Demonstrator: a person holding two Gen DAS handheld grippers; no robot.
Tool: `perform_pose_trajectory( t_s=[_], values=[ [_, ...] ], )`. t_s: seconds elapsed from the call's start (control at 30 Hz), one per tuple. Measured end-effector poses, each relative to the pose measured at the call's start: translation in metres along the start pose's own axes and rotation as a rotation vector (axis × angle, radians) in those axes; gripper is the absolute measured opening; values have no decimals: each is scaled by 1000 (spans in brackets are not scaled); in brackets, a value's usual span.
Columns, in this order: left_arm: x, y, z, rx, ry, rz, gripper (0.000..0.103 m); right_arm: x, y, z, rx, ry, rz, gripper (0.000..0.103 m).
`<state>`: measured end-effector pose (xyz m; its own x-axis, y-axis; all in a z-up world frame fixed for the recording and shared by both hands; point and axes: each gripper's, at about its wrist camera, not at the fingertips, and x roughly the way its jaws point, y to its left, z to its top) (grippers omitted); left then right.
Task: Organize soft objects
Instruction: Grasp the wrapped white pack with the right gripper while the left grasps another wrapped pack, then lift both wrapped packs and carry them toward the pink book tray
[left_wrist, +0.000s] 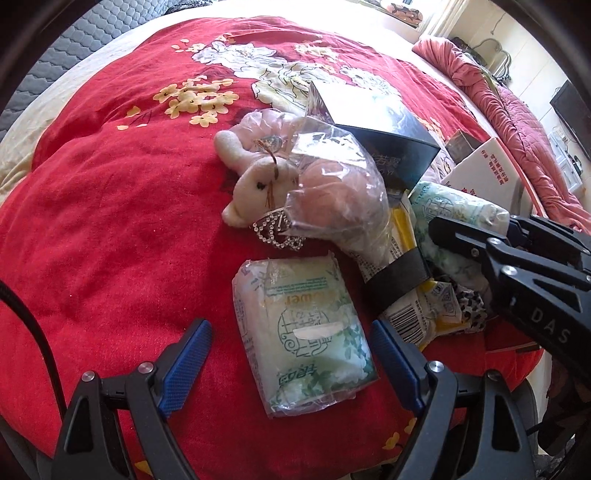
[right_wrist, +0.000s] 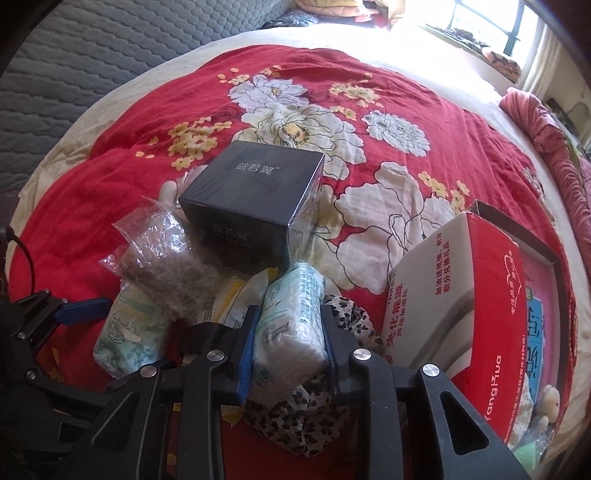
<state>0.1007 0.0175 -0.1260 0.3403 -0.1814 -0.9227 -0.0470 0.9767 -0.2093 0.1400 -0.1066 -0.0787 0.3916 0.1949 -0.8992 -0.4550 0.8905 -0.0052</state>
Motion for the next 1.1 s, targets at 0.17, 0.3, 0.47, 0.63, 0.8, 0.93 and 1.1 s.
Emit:
perform_pose_trajectory(
  t_s=[0.17,0.3,0.47,0.63,0.8,0.93,1.1],
  values=[
    [3,3,1,-14,-25,1,68,-11,-2,-3,21,-43,11,29],
    [1,7,0,-20,-39,-9,54,-24,-7,-3,40,-84,1,29],
    [-6,12,-3,-29,-49,-22,49,-39,-12,-4,71,-122,23,28],
    [-14,15,-7,-22,-53,-3,48,-49,-16,-5,117,-139,37,28],
    [-27,20,-12,-24,-84,3,48,-59,-7,-5,99,-156,38,28],
    [-40,28,-15,-39,-118,19,48,-66,1,-4,83,-169,42,28],
    [-59,36,-18,-56,-162,42,48,-74,8,-4,73,-184,48,29]
  ],
)
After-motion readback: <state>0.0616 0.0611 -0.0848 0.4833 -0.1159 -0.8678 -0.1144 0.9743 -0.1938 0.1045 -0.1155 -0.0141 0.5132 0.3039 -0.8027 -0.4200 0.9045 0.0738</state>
